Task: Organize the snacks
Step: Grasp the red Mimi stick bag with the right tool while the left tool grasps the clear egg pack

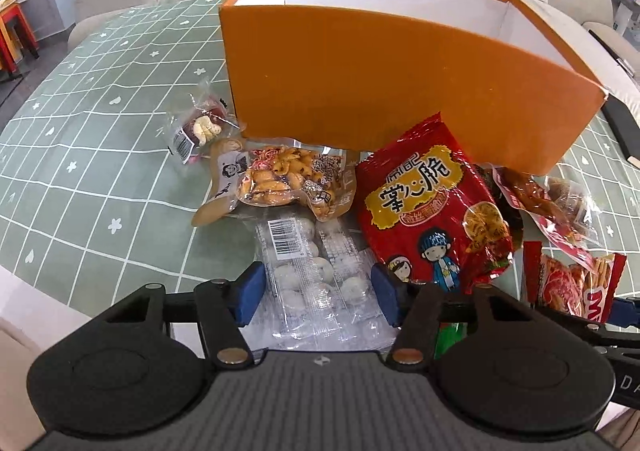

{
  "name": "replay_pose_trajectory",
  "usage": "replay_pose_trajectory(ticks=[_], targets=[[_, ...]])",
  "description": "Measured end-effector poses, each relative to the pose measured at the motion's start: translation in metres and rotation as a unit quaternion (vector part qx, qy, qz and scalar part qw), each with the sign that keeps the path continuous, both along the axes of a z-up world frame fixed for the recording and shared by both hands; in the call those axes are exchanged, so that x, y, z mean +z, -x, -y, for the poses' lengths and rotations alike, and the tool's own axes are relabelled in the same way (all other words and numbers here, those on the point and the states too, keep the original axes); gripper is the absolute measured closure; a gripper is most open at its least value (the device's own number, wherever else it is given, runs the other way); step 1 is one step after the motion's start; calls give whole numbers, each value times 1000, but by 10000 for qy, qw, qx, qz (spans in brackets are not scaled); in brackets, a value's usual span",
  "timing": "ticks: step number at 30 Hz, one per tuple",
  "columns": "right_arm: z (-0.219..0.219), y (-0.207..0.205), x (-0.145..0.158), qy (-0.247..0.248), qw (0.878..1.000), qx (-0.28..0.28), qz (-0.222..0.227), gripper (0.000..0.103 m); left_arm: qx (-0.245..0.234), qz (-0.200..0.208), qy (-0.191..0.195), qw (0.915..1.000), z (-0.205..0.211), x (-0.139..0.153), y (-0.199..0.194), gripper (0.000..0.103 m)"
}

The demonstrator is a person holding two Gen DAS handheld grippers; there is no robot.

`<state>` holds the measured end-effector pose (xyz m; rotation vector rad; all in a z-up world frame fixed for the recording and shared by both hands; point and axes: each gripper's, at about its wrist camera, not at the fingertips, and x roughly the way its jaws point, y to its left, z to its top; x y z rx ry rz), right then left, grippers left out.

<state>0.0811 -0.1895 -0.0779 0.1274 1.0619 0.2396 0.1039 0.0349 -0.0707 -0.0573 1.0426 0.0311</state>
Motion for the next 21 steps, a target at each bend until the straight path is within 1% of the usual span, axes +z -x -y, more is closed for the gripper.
replay_pose_trajectory(ticks=[4, 9, 21], targets=[[1, 6, 6, -33, 10000, 54, -37, 48, -17, 82, 71, 9999, -2, 10, 10, 38], [0, 14, 15, -76, 9998, 167, -31, 48, -83, 171, 123, 9997, -2, 21, 23, 38], [1, 40, 45, -209, 9985, 371, 357, 48, -337, 592, 220, 9974, 0, 54, 58, 39]])
